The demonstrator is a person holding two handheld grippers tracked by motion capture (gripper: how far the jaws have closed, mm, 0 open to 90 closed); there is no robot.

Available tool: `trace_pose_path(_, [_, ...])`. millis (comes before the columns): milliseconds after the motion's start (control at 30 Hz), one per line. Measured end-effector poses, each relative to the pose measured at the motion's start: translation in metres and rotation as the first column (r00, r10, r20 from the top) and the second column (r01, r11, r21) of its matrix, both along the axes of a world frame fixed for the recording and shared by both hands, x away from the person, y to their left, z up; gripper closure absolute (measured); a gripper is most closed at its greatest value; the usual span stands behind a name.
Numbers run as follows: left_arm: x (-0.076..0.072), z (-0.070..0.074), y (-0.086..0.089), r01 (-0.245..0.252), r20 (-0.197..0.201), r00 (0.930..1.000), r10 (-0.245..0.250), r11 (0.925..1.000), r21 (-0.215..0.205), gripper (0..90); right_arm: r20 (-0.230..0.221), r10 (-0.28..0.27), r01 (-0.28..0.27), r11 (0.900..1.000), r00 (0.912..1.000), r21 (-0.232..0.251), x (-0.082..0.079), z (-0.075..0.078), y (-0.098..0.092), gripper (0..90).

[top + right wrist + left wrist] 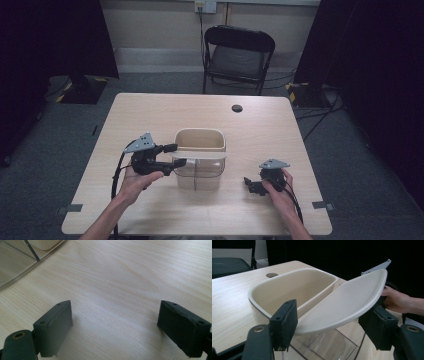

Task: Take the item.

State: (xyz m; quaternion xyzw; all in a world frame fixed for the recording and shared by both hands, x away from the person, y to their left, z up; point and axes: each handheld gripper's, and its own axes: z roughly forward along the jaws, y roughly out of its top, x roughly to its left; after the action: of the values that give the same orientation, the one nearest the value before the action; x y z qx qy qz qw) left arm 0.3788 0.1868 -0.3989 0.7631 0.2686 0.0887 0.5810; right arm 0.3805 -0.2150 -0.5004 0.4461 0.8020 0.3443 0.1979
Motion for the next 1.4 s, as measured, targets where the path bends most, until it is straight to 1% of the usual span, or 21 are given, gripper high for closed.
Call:
trace_pose_path(33, [-0.001, 0.001, -0.002, 0.008, 0.006, 0.9999, -0.008, 0.9999, 0.01, 31.7, 0.002, 0.002, -0.002, 1.0, 1.0, 0.0, 0.0, 0.0, 0.0, 11.8])
trace_pose_path(100, [-0.001, 0.002, -0.003, 0.006, 0.005, 1.0, -0.007, 0.9999, 0.008, 32.9, 0.002, 0.002, -0.002, 1.0, 1.0, -0.001, 0.0, 0.0, 0.0, 11.8])
trace_pose_path(200, [0.0, 0.003, -0.004, 0.006, 0.003, 1.0, -0.006, 0.9998, 0.017, 34.5, 0.002, 0.001, -0.001, 1.0, 1.0, 0.0, 0.0, 0.0, 0.0, 11.8])
trace_pose_path(267, [0.001, 0.003, -0.005, -0.001, 0.01, 0.9999, 0.0, 0.9997, 0.023, 35.2, 0.0, 0.0, 0.0, 1.0, 1.0, -0.001, 0.0, 0.0, 0.0, 11.8])
trace_pose_path(300, [0.001, 0.003, -0.005, 0.003, 0.002, 1.0, -0.003, 0.9997, 0.026, 35.7, 0.002, 0.001, -0.001, 1.0, 1.0, 0.0, 0.0, 0.0, 0.0, 11.8])
trace_pose_path(467, [0.004, 0.005, -0.005, 0.009, -0.006, 0.9999, -0.009, 0.9996, 0.027, 37.3, 0.002, 0.002, -0.002, 1.0, 1.0, -0.001, 0.0, 0.0, 0.0, 11.8])
trace_pose_path(500, [0.005, 0.006, -0.005, 0.013, -0.014, 0.9998, -0.013, 0.9994, 0.033, 37.6, 0.002, 0.001, -0.001, 1.0, 1.0, 0.0, 0.0, 0.0, 0.0, 11.8])
trace_pose_path(733, [0.008, 0.006, -0.005, 0.025, -0.025, 0.9994, -0.025, 0.9995, 0.017, 37.4, 0.002, 0.001, -0.001, 1.0, 1.0, 0.0, 0.0, 0.0, 0.0, 11.8])
trace_pose_path(867, [0.009, 0.006, -0.006, 0.032, -0.026, 0.9992, -0.031, 0.9991, 0.027, 38.3, 0.002, 0.001, -0.001, 1.0, 1.0, 0.0, 0.0, 0.0, 0.0, 11.8])
trace_pose_path(1067, [0.012, 0.008, -0.005, 0.026, -0.033, 0.9991, -0.025, 0.9994, 0.023, 40.3, 0.002, 0.002, -0.002, 1.0, 1.0, -0.001, 0.0, 0.0, 0.0, 11.8])
trace_pose_path(1167, [0.013, 0.008, -0.005, 0.023, -0.047, 0.9986, -0.023, 0.9996, 0.013, 40.4, 0.002, 0.001, -0.001, 1.0, 1.0, 0.0, 0.0, 0.0, 0.0, 11.8])
trace_pose_path(1233, [0.014, 0.008, -0.005, 0.026, -0.044, 0.9987, -0.025, 0.9996, 0.011, 41.2, 0.002, 0.002, -0.002, 1.0, 1.0, -0.001, 0.0, 0.0, 0.0, 11.8])
trace_pose_path(1267, [0.014, 0.008, -0.005, 0.024, -0.047, 0.9986, -0.023, 0.9997, 0.004, 41.2, 0.002, 0.002, -0.002, 1.0, 1.0, -0.001, 0.0, 0.0, 0.0, 11.8])
trace_pose_path(1333, [0.016, 0.008, -0.004, 0.025, -0.044, 0.9987, -0.025, 0.9996, 0.011, 42.4, 0.002, 0.001, -0.001, 1.0, 1.0, 0.0, 0.0, 0.0, 0.0, 11.8])
trace_pose_path(1400, [0.016, 0.008, -0.004, 0.022, -0.046, 0.9987, -0.021, 0.9998, 0.006, 42.7, 0.0, 0.0, 0.0, 1.0, 1.0, 0.0, 0.0, 0.0, 0.0, 11.8])
